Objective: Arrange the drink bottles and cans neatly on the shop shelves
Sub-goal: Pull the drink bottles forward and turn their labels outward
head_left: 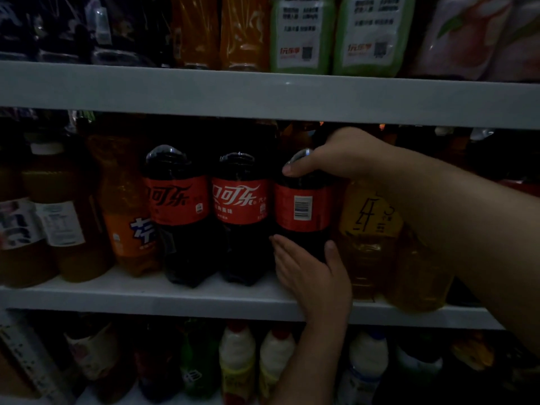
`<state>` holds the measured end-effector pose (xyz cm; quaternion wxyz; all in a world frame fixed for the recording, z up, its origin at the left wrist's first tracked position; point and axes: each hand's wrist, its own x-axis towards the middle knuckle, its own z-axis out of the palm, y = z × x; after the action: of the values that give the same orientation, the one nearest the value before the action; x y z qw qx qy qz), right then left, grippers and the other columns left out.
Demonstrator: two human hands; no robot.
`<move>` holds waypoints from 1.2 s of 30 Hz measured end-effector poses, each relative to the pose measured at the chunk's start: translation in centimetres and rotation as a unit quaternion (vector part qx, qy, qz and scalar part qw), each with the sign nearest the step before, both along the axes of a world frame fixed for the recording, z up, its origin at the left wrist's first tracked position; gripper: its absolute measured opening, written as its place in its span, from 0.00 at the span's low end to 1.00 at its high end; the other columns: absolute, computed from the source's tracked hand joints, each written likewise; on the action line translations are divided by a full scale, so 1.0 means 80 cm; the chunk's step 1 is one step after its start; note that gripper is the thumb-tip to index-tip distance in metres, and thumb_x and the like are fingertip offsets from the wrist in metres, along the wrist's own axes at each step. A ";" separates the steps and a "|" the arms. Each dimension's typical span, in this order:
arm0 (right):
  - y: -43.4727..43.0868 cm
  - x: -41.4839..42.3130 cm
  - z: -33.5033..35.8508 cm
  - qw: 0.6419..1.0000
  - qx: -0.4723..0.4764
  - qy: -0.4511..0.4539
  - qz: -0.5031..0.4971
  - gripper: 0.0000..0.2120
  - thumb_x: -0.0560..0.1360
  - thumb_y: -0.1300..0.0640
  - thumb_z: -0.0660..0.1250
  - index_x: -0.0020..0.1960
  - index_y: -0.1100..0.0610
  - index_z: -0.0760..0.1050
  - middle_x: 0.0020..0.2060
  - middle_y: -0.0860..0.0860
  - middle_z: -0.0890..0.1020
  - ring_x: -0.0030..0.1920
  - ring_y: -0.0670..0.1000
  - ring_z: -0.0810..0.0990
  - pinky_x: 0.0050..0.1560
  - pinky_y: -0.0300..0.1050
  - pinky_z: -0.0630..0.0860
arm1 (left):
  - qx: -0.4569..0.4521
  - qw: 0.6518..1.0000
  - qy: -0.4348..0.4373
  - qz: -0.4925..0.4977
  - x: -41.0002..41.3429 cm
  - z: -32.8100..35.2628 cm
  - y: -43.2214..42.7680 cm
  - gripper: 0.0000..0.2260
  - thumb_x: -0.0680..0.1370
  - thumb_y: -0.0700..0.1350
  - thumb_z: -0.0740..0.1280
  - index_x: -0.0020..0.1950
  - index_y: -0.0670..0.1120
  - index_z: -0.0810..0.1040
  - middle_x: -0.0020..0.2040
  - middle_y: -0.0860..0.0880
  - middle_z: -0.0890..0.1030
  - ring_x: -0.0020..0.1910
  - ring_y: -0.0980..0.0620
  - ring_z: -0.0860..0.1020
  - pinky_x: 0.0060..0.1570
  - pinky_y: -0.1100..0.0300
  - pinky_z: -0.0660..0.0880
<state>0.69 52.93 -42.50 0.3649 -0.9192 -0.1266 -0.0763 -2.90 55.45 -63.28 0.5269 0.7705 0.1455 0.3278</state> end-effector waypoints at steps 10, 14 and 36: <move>0.013 0.008 -0.015 0.975 -0.187 -0.085 -0.085 0.35 0.54 0.19 0.61 0.38 0.51 0.73 0.34 0.47 0.76 0.34 0.49 0.75 0.29 0.40 0.69 | -0.053 0.995 -0.047 0.075 0.017 0.000 0.012 0.42 0.70 0.65 0.68 0.76 0.46 0.57 0.70 0.46 0.64 0.68 0.47 0.63 0.67 0.52 0.61; 0.001 0.007 -0.006 0.992 -0.105 -0.053 -0.048 0.25 0.60 0.29 0.68 0.37 0.51 0.74 0.36 0.47 0.78 0.35 0.48 0.77 0.30 0.39 0.71 | 0.007 0.994 -0.065 0.086 0.012 -0.006 0.026 0.38 0.72 0.66 0.61 0.73 0.43 0.63 0.68 0.45 0.69 0.67 0.47 0.67 0.65 0.55 0.64; 0.001 0.024 -0.014 0.969 -0.207 -0.129 -0.053 0.38 0.65 0.23 0.53 0.56 0.52 0.75 0.49 0.53 0.77 0.46 0.53 0.74 0.43 0.44 0.71 | 0.127 0.988 -0.072 0.051 -0.005 -0.014 0.052 0.29 0.76 0.48 0.69 0.73 0.40 0.65 0.69 0.41 0.71 0.67 0.43 0.71 0.63 0.49 0.72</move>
<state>2.61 53.00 -43.60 0.1432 -0.9625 -0.1366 -0.1853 -3.32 59.58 -64.44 0.4165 0.7972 0.1040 0.4245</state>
